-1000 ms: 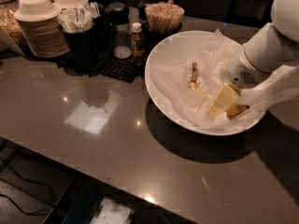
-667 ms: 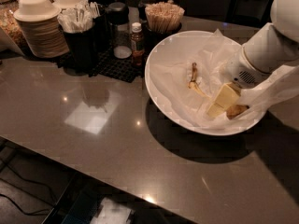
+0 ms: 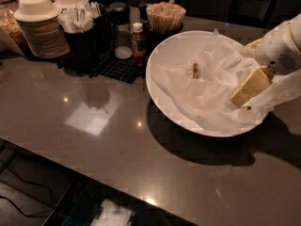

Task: Pick banana from white bowl

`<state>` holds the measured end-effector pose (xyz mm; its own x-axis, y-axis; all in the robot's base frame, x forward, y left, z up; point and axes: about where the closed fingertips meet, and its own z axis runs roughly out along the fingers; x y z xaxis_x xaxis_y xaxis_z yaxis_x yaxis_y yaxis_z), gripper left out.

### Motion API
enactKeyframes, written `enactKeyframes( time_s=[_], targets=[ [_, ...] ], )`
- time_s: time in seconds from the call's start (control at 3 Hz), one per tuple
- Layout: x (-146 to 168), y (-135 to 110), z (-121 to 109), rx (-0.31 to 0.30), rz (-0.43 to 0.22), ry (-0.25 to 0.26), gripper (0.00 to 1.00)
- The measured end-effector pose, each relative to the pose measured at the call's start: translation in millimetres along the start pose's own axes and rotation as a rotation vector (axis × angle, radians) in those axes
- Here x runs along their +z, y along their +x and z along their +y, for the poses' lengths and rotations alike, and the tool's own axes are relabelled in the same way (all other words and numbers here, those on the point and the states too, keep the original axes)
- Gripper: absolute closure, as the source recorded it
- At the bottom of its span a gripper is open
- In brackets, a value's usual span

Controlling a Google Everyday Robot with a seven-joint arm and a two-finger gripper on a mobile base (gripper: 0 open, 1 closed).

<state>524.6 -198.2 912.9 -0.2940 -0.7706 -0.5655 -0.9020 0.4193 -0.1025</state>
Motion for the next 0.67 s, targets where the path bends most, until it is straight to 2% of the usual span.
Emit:
enactKeyframes(
  time_s=[0.33,0.67],
  targets=[
    [0.0,0.0,0.0,0.0,0.0,0.0,0.0],
    [-24.2,-1.2,-18.2,0.061,-0.01,0.056,0.0]
  ],
)
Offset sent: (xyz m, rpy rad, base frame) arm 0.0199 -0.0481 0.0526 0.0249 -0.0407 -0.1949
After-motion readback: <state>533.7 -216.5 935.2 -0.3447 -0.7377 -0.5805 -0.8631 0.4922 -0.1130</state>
